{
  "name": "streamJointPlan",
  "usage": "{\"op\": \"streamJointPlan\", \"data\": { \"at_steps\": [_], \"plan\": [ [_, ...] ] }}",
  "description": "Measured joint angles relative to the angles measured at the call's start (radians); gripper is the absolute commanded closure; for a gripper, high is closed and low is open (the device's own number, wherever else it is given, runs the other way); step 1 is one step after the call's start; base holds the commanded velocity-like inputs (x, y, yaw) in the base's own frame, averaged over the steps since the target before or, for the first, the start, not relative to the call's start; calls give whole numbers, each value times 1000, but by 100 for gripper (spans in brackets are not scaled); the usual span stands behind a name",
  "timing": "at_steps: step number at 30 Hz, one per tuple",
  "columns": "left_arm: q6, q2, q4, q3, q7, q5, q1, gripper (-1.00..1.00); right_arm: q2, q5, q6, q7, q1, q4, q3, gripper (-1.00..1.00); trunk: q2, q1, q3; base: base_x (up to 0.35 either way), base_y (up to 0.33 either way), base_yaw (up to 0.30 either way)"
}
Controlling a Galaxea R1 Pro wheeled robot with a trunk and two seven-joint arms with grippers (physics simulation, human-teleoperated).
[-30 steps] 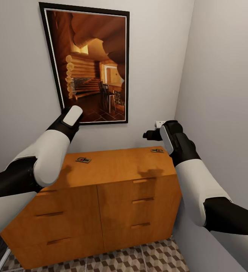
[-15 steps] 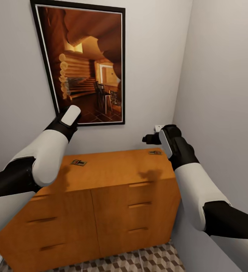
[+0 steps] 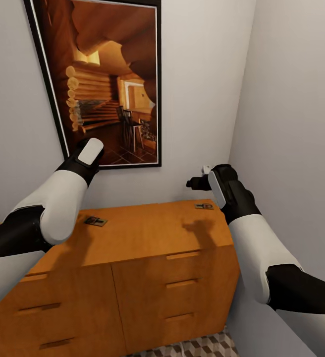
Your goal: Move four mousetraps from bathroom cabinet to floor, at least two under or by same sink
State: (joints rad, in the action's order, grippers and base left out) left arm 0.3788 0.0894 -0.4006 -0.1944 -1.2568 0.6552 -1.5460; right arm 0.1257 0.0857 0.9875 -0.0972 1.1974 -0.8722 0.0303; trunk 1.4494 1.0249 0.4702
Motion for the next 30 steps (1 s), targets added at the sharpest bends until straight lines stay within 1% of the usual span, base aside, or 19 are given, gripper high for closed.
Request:
{"op": "streamJointPlan", "data": {
  "at_steps": [6,17,24,27,28,30],
  "plan": [
    [0,-7,3,0,0,-1,0,-100,0,0,0,0,-1,1,0,-100,0,0,0,16,0,0],
    [-1,-6,20,-1,-11,1,4,-100,0,0,0,0,-3,2,0,-100,0,0,0,0,0,0],
    [-14,-6,102,-4,-44,-4,12,-100,0,0,0,0,-6,3,0,-100,0,0,0,0,0,0],
    [-20,-7,162,-4,-49,-5,13,-100,0,0,0,0,-6,3,0,-100,0,0,0,0,0,0],
    [-41,-9,212,-2,-47,0,14,-100,0,0,0,0,-6,3,0,-100,0,0,0,0,0,0],
    [-62,-10,233,2,-46,4,14,-100,0,0,0,-1,-6,3,0,-100,0,0,0,0,0,0]
  ]
}}
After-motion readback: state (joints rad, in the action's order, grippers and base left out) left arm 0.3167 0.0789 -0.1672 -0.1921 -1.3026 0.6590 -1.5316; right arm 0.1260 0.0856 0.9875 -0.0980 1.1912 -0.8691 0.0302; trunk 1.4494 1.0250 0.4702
